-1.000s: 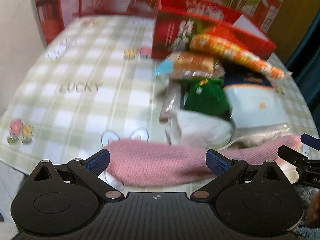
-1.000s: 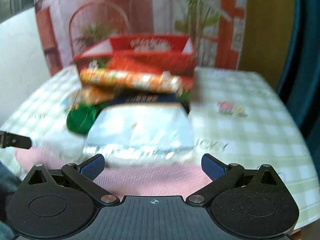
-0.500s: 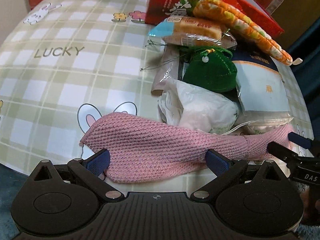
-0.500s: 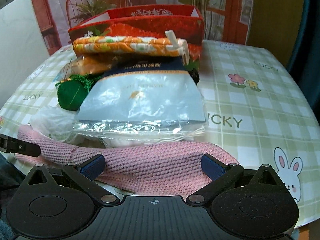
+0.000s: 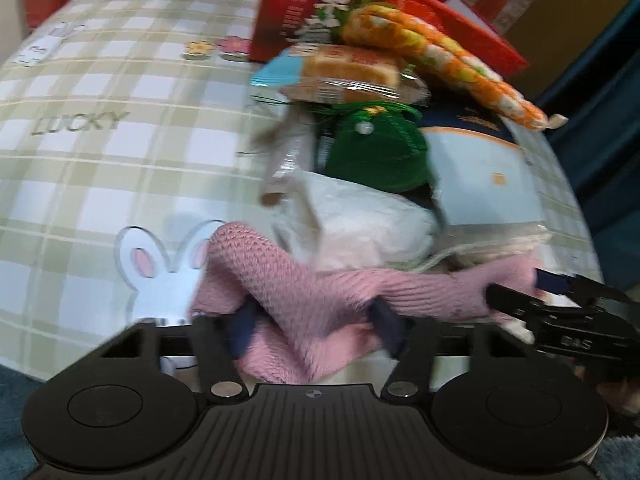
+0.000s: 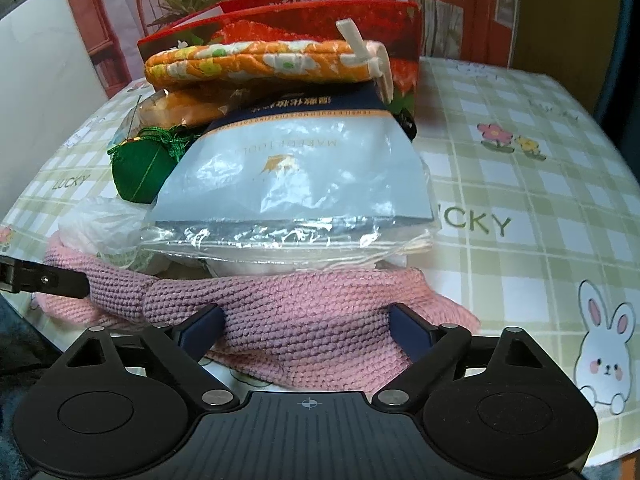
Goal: Organize soft objects
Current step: 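Close the left and right grippers on the pink knitted cloth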
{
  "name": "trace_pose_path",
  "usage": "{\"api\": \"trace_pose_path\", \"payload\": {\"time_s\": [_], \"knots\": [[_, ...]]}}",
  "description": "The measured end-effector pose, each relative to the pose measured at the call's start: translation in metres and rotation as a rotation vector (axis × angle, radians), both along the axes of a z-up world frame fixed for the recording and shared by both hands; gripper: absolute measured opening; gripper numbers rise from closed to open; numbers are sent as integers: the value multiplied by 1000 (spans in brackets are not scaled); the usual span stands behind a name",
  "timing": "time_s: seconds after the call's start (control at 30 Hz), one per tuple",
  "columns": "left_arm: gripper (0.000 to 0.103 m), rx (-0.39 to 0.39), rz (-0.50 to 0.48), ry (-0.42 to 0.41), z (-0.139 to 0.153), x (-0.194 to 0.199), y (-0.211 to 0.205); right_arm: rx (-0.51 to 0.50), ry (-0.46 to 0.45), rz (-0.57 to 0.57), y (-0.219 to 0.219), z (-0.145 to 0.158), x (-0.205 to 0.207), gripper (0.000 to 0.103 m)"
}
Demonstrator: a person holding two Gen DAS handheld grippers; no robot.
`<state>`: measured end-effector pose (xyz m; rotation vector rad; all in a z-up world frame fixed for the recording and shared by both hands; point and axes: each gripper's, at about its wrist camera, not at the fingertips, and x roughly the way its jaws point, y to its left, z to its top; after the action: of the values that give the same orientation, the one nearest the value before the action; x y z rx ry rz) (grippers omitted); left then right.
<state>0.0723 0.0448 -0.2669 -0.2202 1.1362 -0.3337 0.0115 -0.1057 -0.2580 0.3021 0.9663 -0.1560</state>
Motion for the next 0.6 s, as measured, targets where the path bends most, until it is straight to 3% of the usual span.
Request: {"api": "trace_pose_path", "payload": {"time_s": [0.2,0.43,0.6], "knots": [[43,-24,0,1,-1,-1,2,16,-7,19,3,2,-1,72],[33,-21,12,-20,5,-5,5,79,-15,38,3,7,-4,44],[32,-13,27,-46,15,-8,9,105,-51,46,2,22,-11,36]]}}
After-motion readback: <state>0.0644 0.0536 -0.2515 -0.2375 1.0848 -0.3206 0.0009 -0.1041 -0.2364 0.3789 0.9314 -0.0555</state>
